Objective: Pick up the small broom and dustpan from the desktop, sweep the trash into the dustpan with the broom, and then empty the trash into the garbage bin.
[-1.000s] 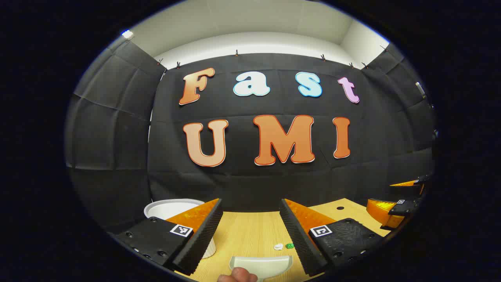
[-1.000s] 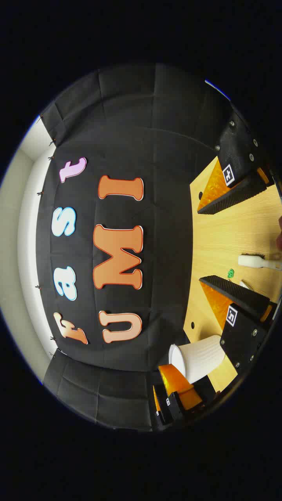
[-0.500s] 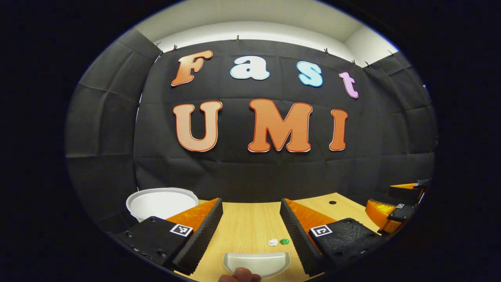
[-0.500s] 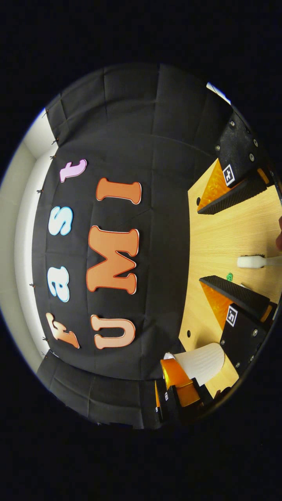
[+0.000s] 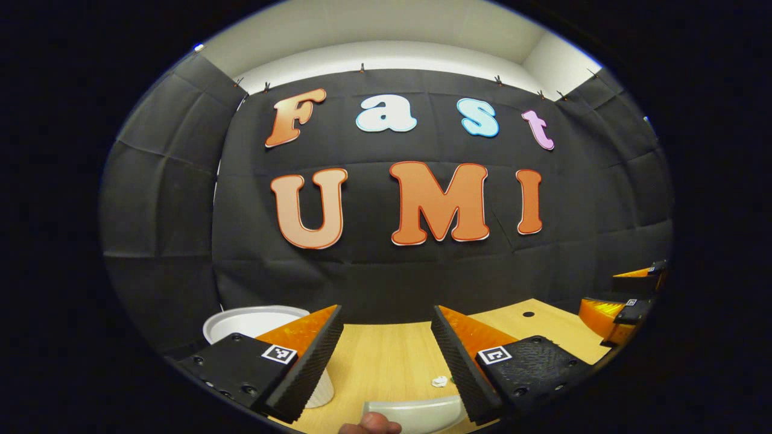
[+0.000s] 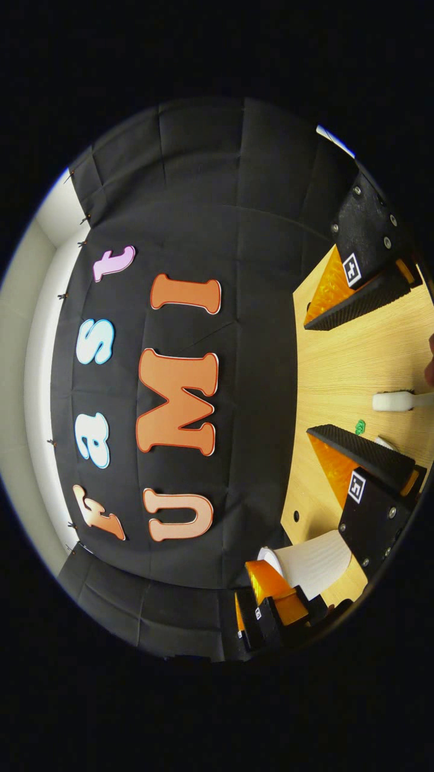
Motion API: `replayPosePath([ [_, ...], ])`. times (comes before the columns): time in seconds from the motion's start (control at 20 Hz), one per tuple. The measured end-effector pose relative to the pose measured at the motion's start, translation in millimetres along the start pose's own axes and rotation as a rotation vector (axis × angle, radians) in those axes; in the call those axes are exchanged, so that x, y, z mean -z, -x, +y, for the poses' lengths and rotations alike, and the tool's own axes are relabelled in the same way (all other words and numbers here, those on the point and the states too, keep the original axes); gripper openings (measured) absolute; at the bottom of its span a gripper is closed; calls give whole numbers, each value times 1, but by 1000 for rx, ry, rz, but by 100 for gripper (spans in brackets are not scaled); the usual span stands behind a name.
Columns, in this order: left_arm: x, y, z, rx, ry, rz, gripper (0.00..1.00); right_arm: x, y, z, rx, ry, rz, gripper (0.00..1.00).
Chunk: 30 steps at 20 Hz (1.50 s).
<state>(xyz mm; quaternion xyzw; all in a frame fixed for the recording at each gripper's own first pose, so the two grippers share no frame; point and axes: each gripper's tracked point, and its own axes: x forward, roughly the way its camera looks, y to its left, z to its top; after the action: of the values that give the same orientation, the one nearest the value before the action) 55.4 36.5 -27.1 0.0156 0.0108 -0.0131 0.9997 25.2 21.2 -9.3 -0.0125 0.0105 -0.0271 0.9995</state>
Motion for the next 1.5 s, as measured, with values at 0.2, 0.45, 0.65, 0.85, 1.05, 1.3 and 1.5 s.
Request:
replayPosePath([
  [0.2,9,5,-9,15,38,24,93,2,-1,10,-25,0,9,94],
  [0.45,18,8,-26,46,56,61,93,7,0,10,-21,24,19,94],
  [0.65,23,9,-29,48,59,83,93,14,1,6,-9,36,38,94],
  [0.85,25,12,-31,49,48,93,93,15,2,6,-14,22,45,94],
  [1.05,29,15,-32,47,43,110,93,18,4,11,-32,18,54,94],
  [1.3,36,18,-33,42,41,135,93,22,5,14,-50,31,65,94],
  [1.5,39,21,-35,44,38,150,93,27,7,12,-52,25,83,94],
])
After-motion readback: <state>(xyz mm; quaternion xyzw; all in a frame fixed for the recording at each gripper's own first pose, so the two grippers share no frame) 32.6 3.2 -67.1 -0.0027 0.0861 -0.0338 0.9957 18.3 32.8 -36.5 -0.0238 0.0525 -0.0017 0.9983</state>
